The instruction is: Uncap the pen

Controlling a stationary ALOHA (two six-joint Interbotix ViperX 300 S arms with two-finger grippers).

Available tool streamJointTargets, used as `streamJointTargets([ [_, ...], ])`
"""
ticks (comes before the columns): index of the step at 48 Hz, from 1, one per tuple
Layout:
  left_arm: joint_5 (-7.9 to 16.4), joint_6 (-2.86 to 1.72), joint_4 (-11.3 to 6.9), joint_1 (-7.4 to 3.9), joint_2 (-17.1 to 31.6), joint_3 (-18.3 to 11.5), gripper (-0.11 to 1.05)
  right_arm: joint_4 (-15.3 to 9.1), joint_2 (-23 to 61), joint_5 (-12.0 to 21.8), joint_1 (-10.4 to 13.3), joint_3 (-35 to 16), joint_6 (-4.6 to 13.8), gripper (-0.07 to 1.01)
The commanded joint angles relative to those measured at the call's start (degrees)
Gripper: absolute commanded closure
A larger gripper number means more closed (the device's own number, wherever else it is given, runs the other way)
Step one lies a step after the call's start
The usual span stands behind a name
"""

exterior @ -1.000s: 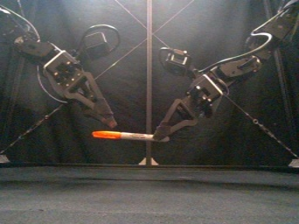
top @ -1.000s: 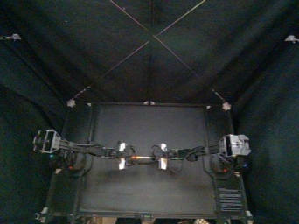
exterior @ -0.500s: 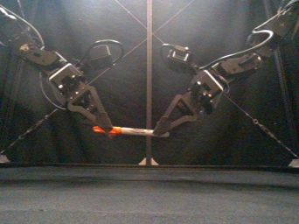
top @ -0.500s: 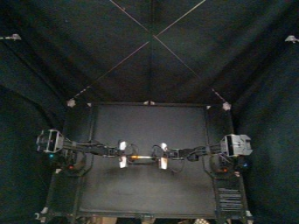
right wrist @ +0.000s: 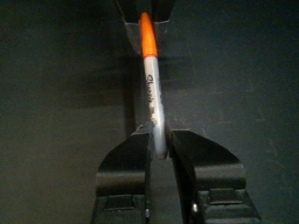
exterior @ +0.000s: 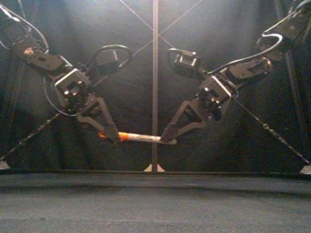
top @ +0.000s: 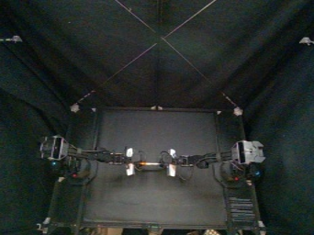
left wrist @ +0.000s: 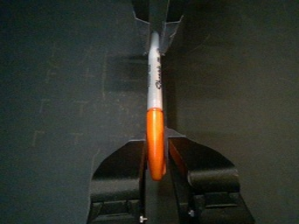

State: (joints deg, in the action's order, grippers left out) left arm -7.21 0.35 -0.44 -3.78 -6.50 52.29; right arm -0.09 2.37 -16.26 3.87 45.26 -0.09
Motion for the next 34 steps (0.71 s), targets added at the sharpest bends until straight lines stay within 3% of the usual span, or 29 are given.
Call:
streamJointTargets([
  [1, 0.8, 0.0, 0.26, -0.44, -1.5, 0.0, 0.48, 0.5, -3.4, -0.3, -0.1, 1.6, 0.26, 0.44],
  [7, 1.1, -0.09, 1.14, -0.53, -2.7, 1.6, 0.48, 1.3, -5.7, -1.0, 0.4, 4.1, 0.35, 0.44],
  [17, 1.1, -0.09, 1.14, -0.53, -5.6, 3.9, 0.48, 2.2, -9.5, -2.2, 1.3, 8.4, 0.35, 0.44],
  [34, 1.0, 0.0, 1.41, -0.62, -7.5, 5.1, 0.48, 1.8, -11.5, -5.6, 1.7, 11.3, 0.0, 0.44],
])
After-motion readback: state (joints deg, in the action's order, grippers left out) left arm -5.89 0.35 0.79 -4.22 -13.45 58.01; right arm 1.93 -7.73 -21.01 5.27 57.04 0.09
